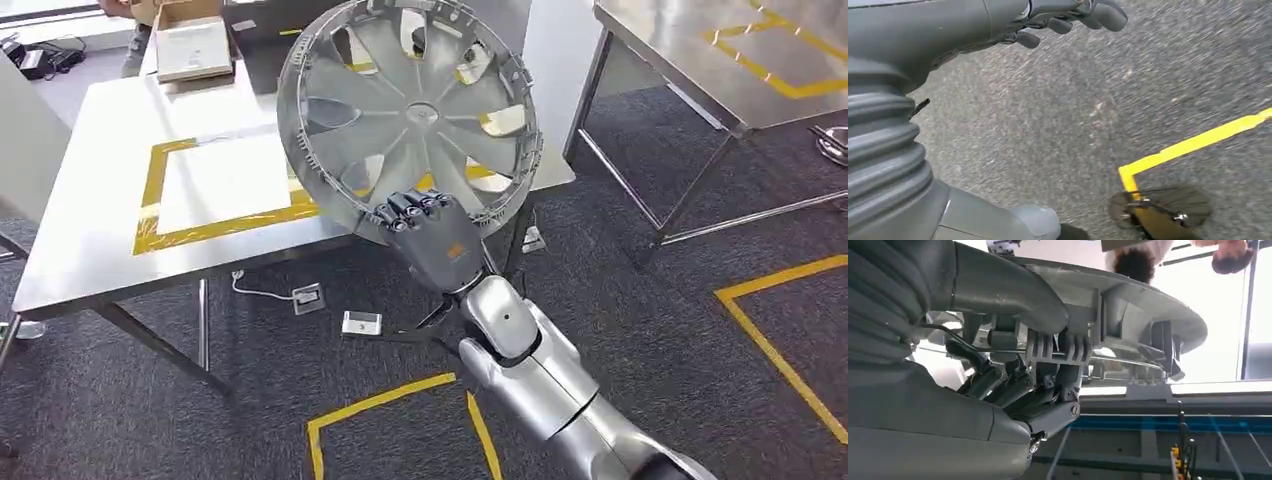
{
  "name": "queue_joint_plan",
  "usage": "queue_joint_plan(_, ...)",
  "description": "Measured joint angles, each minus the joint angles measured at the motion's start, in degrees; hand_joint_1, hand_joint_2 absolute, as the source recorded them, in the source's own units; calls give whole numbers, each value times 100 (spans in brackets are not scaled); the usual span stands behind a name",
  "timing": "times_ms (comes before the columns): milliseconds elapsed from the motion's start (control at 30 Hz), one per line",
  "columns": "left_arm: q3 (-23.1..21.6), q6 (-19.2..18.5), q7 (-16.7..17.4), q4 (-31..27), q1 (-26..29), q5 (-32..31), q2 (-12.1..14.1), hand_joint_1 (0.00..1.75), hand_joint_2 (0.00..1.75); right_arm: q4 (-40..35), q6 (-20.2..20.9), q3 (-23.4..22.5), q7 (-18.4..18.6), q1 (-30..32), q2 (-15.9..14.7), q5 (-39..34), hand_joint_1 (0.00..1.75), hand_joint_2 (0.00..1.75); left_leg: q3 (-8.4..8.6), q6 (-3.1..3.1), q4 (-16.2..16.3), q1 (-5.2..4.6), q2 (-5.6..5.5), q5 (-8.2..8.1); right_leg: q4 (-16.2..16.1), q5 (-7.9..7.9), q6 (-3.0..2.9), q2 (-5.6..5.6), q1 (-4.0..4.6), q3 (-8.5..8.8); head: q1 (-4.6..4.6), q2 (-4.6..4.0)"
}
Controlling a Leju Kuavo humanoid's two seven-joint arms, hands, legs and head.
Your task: Take the parts from the cabinet and place them on the table.
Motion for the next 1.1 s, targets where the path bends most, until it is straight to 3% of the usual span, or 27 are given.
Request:
queue_joint_plan(33,0,0,0,0,-23,18,-4,0,175,-2,13,2,-2,-31,4,31,175,175,74,24,-175,5,4,-128,9,-9,27,18,-14,-24,-4,0)
queue_joint_plan(100,0,-13,-18,-2,-36,31,-7,0,175,-2,68,9,-4,-111,7,94,175,175,48,76,-137,-5,-3,-159,-35,-26,76,13,-29,-16,0,0)
queue_joint_plan(133,0,-15,-42,-2,-41,33,-13,0,175,-4,107,13,-4,-160,13,131,175,175,93,107,-181,26,-9,-174,-43,-65,130,9,2,23,2,0)
queue_joint_plan(167,0,-15,-59,-4,-38,33,-26,0,175,-4,127,15,11,-180,20,184,175,175,158,141,-223,51,-6,-183,28,-92,163,-4,-37,21,4,0)
queue_joint_plan(200,0,-39,-70,-4,-57,33,-28,0,175,9,147,26,44,-227,20,249,175,175,195,189,-236,53,-4,-214,298,-183,203,-19,-35,-105,35,0)
queue_joint_plan(267,0,-105,-70,0,-103,31,-31,0,175,74,170,55,55,-301,20,334,175,175,228,216,-230,53,-6,-261,1217,-510,268,-24,-66,-685,35,0)
queue_joint_plan(300,0,-111,-70,-2,-107,31,-31,0,175,109,168,63,55,-309,20,361,175,175,254,214,-226,53,-9,-294,1617,-592,289,-25,-72,-973,35,0)
queue_joint_plan(333,0,-118,-68,-2,-105,31,-28,0,175,153,168,83,46,-320,20,352,175,175,294,208,-220,55,-15,-334,1819,-540,302,-27,-84,-1177,37,0)
queue_joint_plan(367,0,-142,-68,-2,-103,33,-28,0,175,194,175,101,-8,-330,20,274,175,175,350,197,-211,58,-23,-381,1710,-322,307,-33,-99,-1225,35,0)
queue_joint_plan(400,0,-168,-68,0,-105,31,-28,0,175,219,186,111,-59,-344,20,179,175,175,419,181,-200,62,-28,-436,1348,7,305,-36,-109,-1138,37,0)
queue_joint_plan(467,0,-177,-61,-2,-111,31,-37,0,175,266,201,133,-133,-396,24,55,175,175,546,122,-171,77,-32,-559,319,677,295,-55,-121,-776,39,0)
queue_joint_plan(500,0,-181,-50,0,-111,31,-33,0,175,299,203,146,-162,-416,22,13,175,175,513,76,-158,46,-30,-606,189,590,272,-72,-95,-686,35,0)
queue_joint_plan(533,0,-184,-46,-2,-125,31,-33,0,175,306,203,164,-184,-446,28,-13,175,175,544,36,-134,41,-39,-635,56,521,188,-59,-68,-630,42,0)
queue_joint_plan(600,0,-194,-15,0,-116,28,-33,0,175,330,201,184,-192,-441,26,-59,175,175,582,-32,-202,51,-30,-638,90,485,95,-44,-48,-642,33,0)
queue_joint_plan(667,4,-197,22,-4,-109,28,-31,0,175,330,199,190,-175,-445,35,-109,175,175,628,-109,-214,63,-25,-710,17,471,7,-38,-96,-530,37,0)
queue_joint_plan(700,4,-199,20,-2,-108,28,-31,0,175,332,194,190,-164,-455,35,-125,175,175,581,-126,-34,60,-9,-768,0,437,-39,-44,-93,-475,9,0)
queue_joint_plan(733,4,-203,20,0,-108,28,-31,0,175,332,186,190,-166,-466,35,-125,175,175,361,-138,365,60,-9,-922,-1,414,-75,-46,-94,-448,-17,0)
queue_joint_plan(800,4,-212,20,0,-103,26,-28,0,175,332,184,192,-179,-440,35,-120,175,175,-263,-155,1349,60,-7,-1231,0,350,-106,-37,-71,-403,-6,0)
queue_joint_plan(833,4,-216,20,0,-91,26,-28,0,175,332,184,195,-186,-420,33,-116,175,175,-498,-152,1636,60,-7,-1222,1,315,-110,-26,-59,-363,-20,0)
queue_joint_plan(867,4,-218,17,0,-78,24,-28,0,175,332,181,199,-188,-403,33,-118,175,175,-583,-139,1622,60,-7,-1065,1,275,-108,-13,-50,-311,-13,0)
queue_joint_plan(900,4,-218,17,0,-73,22,-26,0,175,332,184,199,-181,-389,33,-120,175,175,-533,-115,1367,57,-7,-791,1,231,-104,-3,-42,-243,-17,0)
queue_joint_plan(967,4,-218,0,0,-77,13,-20,0,175,330,186,199,-160,-384,33,-133,175,175,-161,-33,295,36,-7,-58,1,119,-85,-1,-27,-78,-13,0)
queue_joint_plan(1000,4,-218,-2,0,-73,11,-13,0,175,330,184,199,-155,-377,28,-134,175,175,-56,11,-59,15,-8,47,-4,75,-71,-5,-33,-64,-15,0)
queue_joint_plan(1033,4,-218,-11,0,-92,9,-7,0,175,326,168,199,-153,-379,26,-134,175,175,71,24,-170,-10,-5,-58,21,37,-24,18,3,-75,-15,0)
queue_joint_plan(1100,4,-218,-17,-2,-121,-7,-11,0,175,319,155,199,-149,-369,24,-125,175,175,41,50,-162,-20,-10,-111,-8,20,24,20,-15,-84,2,0)
